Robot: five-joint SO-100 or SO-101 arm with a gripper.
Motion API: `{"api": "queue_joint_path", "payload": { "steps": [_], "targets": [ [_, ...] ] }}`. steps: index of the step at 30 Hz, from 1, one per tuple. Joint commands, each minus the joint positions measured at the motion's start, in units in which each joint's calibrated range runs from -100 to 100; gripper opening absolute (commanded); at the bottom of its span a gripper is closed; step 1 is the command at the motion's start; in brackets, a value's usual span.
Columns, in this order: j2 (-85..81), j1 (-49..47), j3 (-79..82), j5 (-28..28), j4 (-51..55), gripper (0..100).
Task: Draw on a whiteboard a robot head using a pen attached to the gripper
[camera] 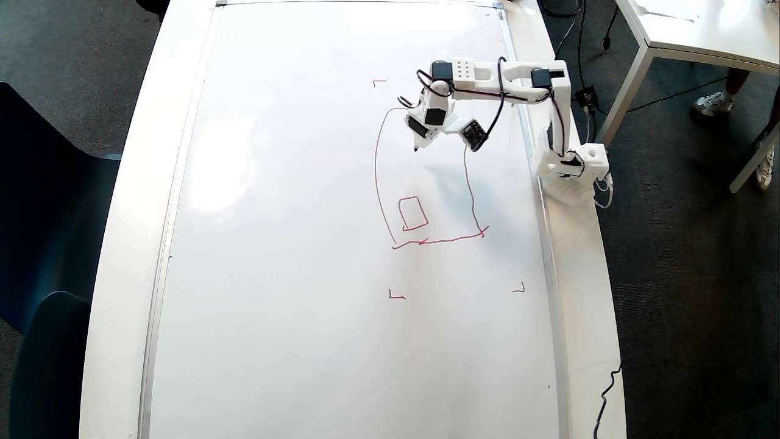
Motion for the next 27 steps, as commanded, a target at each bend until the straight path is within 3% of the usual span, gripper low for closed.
{"api": "queue_joint_path", "payload": {
  "steps": [1, 27],
  "targets": [
    [0.52, -0.25, -0.87, -0.13, -0.36, 1],
    [9.41, -0.55, -5.77, -0.24, -3.74, 1]
  ]
}}
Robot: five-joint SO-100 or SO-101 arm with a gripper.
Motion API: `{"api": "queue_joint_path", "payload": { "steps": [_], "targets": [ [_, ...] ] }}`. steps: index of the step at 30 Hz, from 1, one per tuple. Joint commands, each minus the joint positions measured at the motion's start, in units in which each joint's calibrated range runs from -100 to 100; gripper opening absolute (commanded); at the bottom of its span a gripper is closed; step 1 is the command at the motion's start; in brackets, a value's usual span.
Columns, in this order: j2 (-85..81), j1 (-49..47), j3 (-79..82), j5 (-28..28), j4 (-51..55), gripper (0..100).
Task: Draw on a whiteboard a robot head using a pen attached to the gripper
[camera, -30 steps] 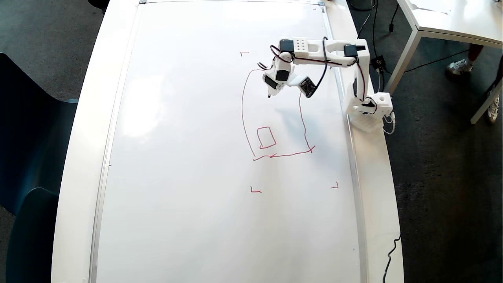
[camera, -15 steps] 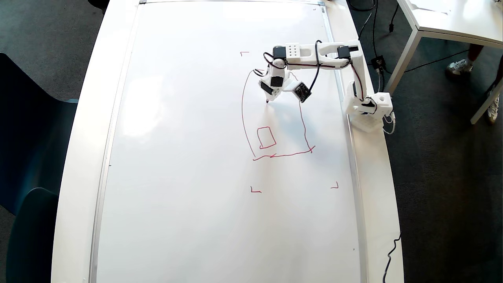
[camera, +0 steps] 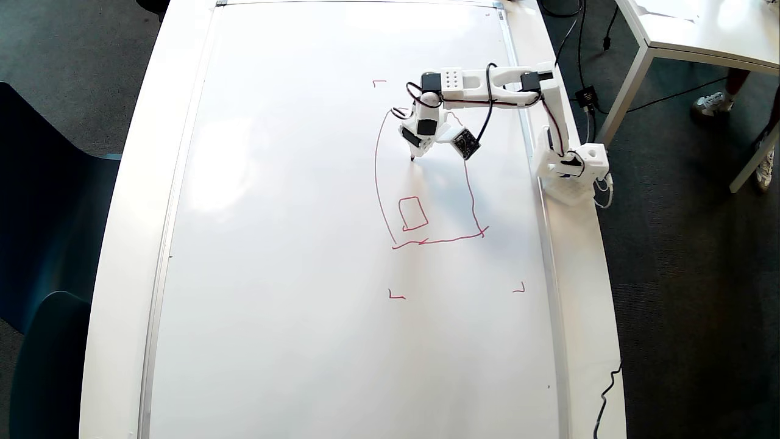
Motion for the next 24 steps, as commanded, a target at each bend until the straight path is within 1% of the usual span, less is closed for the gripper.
{"api": "queue_joint_path", "payload": {
  "steps": [1, 12, 24],
  "targets": [
    [1.78, -0.4, -4.66, -0.24, -0.54, 1],
    [7.82, -0.91, -16.01, -0.24, -0.54, 1],
    [7.98, 1.89, -15.74, 0.3, -0.36, 1]
  ]
}}
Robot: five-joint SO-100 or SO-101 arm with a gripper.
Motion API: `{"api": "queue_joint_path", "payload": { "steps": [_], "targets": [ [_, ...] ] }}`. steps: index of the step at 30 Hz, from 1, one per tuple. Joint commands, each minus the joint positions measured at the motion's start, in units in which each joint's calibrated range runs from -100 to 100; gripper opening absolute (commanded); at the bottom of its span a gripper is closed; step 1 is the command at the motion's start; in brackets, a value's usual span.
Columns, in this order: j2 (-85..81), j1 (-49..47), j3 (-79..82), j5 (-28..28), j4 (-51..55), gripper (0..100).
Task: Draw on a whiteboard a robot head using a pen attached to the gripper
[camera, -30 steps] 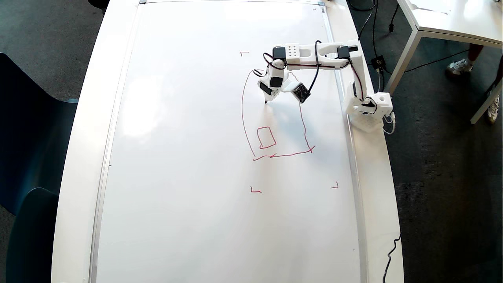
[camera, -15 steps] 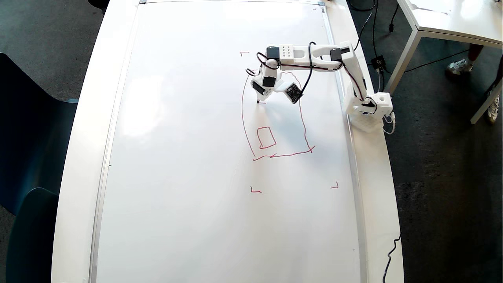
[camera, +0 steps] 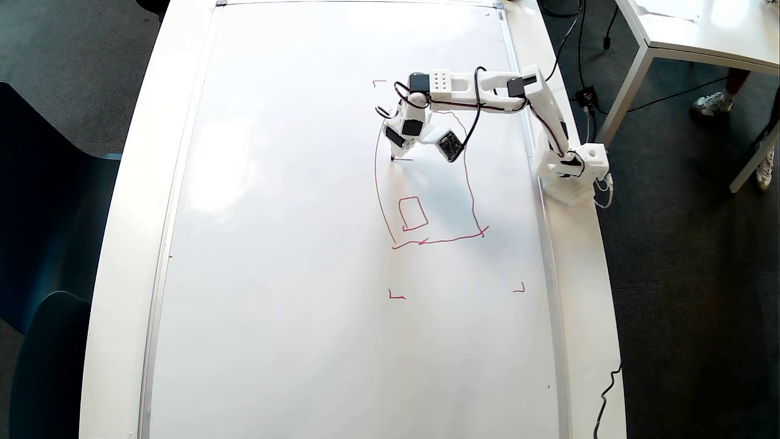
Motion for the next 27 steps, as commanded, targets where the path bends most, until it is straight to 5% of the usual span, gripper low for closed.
{"api": "queue_joint_path", "payload": {
  "steps": [1, 27],
  "targets": [
    [-0.4, 2.33, -0.57, 0.3, 0.48, 1],
    [-2.92, 9.77, 1.6, 5.02, 6.04, 1]
  ]
}}
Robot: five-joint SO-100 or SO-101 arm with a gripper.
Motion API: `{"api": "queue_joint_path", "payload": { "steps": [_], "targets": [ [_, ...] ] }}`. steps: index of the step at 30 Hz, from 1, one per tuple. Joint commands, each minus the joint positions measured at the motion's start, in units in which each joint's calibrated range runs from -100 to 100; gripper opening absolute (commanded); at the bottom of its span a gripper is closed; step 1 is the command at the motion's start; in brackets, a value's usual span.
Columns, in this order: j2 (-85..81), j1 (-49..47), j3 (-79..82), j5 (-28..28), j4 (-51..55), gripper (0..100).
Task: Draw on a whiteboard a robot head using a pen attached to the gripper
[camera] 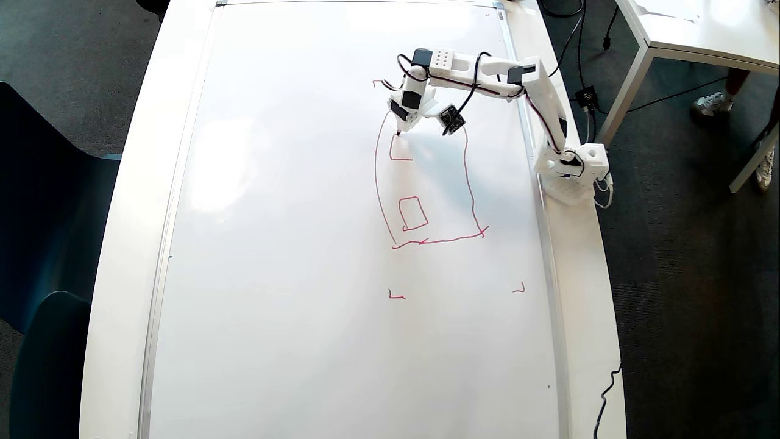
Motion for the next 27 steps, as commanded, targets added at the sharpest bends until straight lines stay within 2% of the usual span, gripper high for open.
{"api": "queue_joint_path", "payload": {
  "steps": [1, 10, 27],
  "targets": [
    [-3.92, 0.49, 3.15, 0.31, 1.9, 1],
    [-14.66, 0.35, 19.4, 0.31, 1.56, 1],
    [-15.24, -8.27, 19.85, -0.22, 1.56, 1]
  ]
}}
